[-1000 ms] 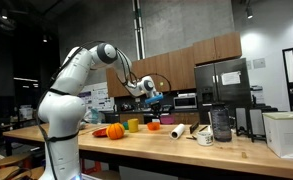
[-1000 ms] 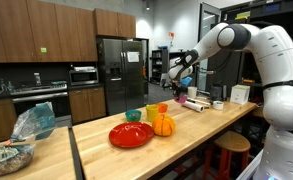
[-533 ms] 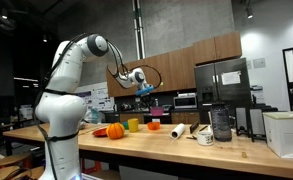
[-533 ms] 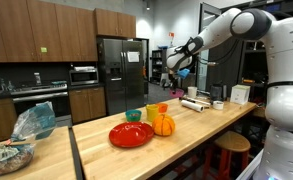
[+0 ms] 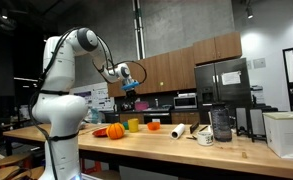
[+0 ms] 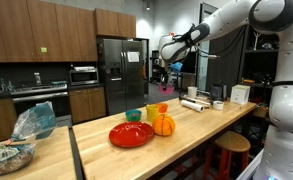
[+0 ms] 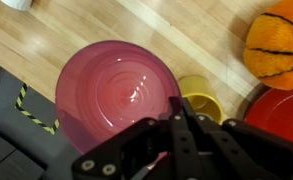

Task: Put the purple bowl on the red plate then put the bowl on the table.

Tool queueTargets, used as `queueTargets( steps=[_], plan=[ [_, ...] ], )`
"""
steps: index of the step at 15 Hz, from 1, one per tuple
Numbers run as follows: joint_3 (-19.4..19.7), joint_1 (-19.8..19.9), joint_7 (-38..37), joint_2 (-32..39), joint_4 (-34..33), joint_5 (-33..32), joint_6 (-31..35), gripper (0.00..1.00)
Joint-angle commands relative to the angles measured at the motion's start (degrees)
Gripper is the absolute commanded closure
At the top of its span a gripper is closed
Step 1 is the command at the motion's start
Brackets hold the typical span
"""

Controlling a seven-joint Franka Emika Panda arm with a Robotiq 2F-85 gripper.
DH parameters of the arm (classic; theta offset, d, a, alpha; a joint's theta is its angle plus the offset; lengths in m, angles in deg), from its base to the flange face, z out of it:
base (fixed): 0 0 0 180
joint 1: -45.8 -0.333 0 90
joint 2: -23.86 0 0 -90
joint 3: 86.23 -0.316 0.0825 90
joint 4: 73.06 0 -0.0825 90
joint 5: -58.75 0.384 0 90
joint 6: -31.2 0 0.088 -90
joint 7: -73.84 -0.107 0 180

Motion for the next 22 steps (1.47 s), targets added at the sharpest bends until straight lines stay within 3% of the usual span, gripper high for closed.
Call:
queueTargets(
  steps=[1, 17, 18, 19, 22],
  plan=[
    [-2.0, -2.7, -1.2, -3.0, 2.0, 0.8, -0.5, 0.99],
    [-11.8, -13.8, -3.2, 2.3, -3.1, -0.5, -1.8, 0.99],
    [-11.9, -13.8, -2.7, 2.3, -2.4, 0.3, -0.8, 0.71],
    [-11.9, -13.8, -2.7, 2.4, -2.4, 0.3, -0.8, 0.96],
    [-11.9, -13.8, -2.7, 2.4, -2.3, 0.3, -0.8, 0.81]
  ],
)
